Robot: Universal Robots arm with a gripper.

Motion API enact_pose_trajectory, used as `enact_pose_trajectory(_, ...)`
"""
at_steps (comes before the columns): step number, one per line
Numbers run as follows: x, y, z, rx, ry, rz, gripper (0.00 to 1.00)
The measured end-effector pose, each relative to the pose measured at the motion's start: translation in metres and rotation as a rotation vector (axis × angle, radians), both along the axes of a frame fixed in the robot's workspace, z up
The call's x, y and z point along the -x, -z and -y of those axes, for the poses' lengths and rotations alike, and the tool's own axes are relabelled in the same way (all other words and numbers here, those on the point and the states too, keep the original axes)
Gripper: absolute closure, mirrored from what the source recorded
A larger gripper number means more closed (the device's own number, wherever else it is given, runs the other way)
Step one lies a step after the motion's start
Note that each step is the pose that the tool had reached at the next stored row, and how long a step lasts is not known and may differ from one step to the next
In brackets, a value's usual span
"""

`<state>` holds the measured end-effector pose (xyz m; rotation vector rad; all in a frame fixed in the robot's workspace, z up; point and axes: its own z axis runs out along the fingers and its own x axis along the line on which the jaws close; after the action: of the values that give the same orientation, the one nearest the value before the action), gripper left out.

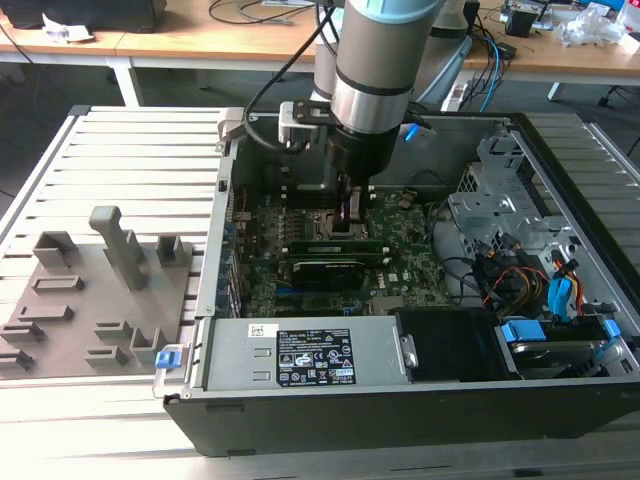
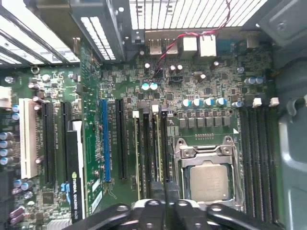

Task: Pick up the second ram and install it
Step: 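Insert the second ram into the second slot, then press down the second ram until it locks into place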

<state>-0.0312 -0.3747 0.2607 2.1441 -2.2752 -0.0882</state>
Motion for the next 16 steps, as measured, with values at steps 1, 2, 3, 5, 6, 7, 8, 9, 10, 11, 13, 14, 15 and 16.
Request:
enact_pose_trajectory(1,0.0,-0.0018,-0.0004,0.0009,0.0,0.0,0.89)
enact_pose_trajectory(2,-0.0001,-0.0064,-0.0008,0.0018,0.0,0.0,0.89)
enact_pose_trajectory(3,0.0,-0.0075,-0.0008,0.0015,0.0,0.0001,0.89)
enact_pose_trajectory(5,0.0,-0.0076,-0.0008,0.0017,0.0,0.0001,0.89)
enact_pose_trajectory(6,0.0,-0.0076,-0.0008,0.0017,0.0,0.0,0.89)
enact_pose_trajectory(7,0.0,-0.0076,-0.0008,0.0017,0.0,0.0,0.89)
enact_pose_trajectory(8,0.0,-0.0076,-0.0008,0.0017,0.0,0.0001,0.89)
enact_pose_trajectory(9,0.0,-0.0077,-0.0008,0.0017,0.0,0.0,0.89)
enact_pose_trajectory(10,0.0,-0.0077,-0.0008,0.0017,0.0,0.0,0.89)
enact_pose_trajectory(11,0.0,-0.0077,-0.0008,0.0017,0.0,0.0,0.89)
enact_pose_trajectory(13,0.0,-0.0077,-0.0008,0.0017,0.0,0.0,0.89)
enact_pose_trajectory(14,0.0,-0.0077,-0.0008,0.0017,0.0,0.0,0.89)
enact_pose_trajectory(15,0.0,-0.0077,-0.0008,0.0017,0.0,0.0,0.89)
enact_pose_trajectory(16,0.0,-0.0077,-0.0008,0.0017,0.0,0.0,0.89)
